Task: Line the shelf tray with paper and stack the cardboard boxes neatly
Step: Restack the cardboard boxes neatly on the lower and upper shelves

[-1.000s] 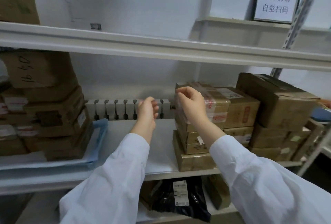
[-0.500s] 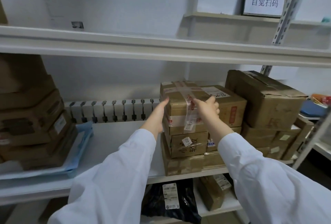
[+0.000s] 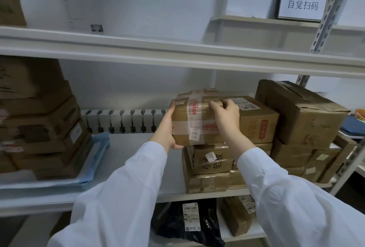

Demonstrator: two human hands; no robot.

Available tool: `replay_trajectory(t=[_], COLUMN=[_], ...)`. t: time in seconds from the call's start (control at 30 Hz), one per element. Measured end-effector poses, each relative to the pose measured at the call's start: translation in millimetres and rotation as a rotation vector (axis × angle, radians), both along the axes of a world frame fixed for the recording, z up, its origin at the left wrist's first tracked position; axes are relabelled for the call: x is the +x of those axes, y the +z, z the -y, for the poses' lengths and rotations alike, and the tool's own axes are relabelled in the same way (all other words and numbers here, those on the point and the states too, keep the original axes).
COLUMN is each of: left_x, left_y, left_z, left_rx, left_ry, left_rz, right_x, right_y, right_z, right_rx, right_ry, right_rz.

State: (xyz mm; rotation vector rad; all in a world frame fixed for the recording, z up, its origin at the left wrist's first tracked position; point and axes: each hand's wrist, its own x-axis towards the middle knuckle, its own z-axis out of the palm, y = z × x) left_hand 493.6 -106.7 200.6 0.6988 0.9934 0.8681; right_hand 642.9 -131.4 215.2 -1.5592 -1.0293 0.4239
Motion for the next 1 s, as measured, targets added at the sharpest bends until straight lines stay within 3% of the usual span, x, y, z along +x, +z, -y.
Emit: replay_trajectory(t=[0.33,0.53,0.83,1.0], left_x=[-80,-151,-224,-242], left_y=[10,20,46,76], left_z=[0,1,9,27], left_rx=[-0.104,-0.127,0.022,0.194], left_ry=[0.129,0.048,-0.135,-0.211], left_rz=[-0.058,-0.118,-0.222,-0.480], right_x=[-44,-72,-118,-129], right_y=[15,5,16,23], right_z=[-8,-15,-8,-6], right_rx=[0.081,-0.099,-0.119,-0.117], right_ry=[0.081,-0.088,0.013,0.049], right_rz=[-0.103,-0.093,-0.161,-0.268])
